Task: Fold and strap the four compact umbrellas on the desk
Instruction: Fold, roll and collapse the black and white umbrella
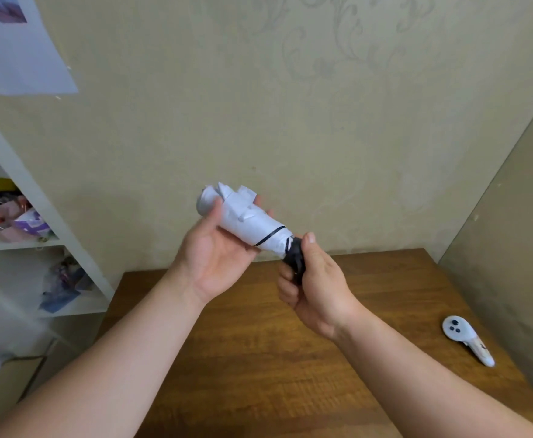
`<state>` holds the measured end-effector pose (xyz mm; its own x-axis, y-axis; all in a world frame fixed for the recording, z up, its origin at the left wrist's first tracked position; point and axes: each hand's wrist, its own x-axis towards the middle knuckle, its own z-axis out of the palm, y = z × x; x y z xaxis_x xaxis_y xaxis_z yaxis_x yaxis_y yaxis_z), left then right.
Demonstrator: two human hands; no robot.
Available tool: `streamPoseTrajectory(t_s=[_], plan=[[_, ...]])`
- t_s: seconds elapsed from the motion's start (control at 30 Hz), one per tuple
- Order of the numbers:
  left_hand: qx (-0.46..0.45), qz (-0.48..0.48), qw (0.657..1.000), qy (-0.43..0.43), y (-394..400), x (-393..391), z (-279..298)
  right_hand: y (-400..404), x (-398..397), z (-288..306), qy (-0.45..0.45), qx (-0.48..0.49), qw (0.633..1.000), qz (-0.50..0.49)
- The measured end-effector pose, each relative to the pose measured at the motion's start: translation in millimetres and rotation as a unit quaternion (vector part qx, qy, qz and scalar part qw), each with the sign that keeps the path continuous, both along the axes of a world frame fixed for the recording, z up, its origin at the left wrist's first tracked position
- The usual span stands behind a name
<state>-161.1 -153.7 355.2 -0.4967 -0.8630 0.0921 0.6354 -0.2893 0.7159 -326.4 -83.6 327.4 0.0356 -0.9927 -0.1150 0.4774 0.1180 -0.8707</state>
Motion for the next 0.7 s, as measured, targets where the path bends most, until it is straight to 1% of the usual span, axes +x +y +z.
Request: streamPoseTrajectory(t_s=[0.03, 0.1, 0.2, 0.23, 0.33, 0.43, 0.7], plan=[[-0.032, -0.02, 0.998, -0.051, 3, -4, -3, 0, 1, 4, -0.046, 0.03, 0.998, 0.012], [-0.056, -0.03, 0.99, -0.125, 8, -13, -11, 2, 4, 10, -0.098, 0.061, 0.993, 0.027], [-0.078, -0.001, 0.984, -0.158, 13, -20, -15, 5, 7, 16, -0.132, 0.069, 0.988, 0.033], [-0.091, 0.007, 0.982, -0.168, 13, -20, -15, 7, 7, 18, -0.124, 0.069, 0.989, 0.032], [-0.115, 0.031, 0.977, -0.178, 14, -21, -14, 10, 8, 21, -0.062, 0.052, 0.997, 0.013], [-0.14, 0.038, 0.971, -0.19, 20, -24, -16, 12, 10, 20, -0.026, 0.042, 0.999, -0.014], [-0.121, 0.035, 0.973, -0.192, 28, -26, -21, 8, 15, 18, 0.029, 0.016, 0.998, -0.052]])
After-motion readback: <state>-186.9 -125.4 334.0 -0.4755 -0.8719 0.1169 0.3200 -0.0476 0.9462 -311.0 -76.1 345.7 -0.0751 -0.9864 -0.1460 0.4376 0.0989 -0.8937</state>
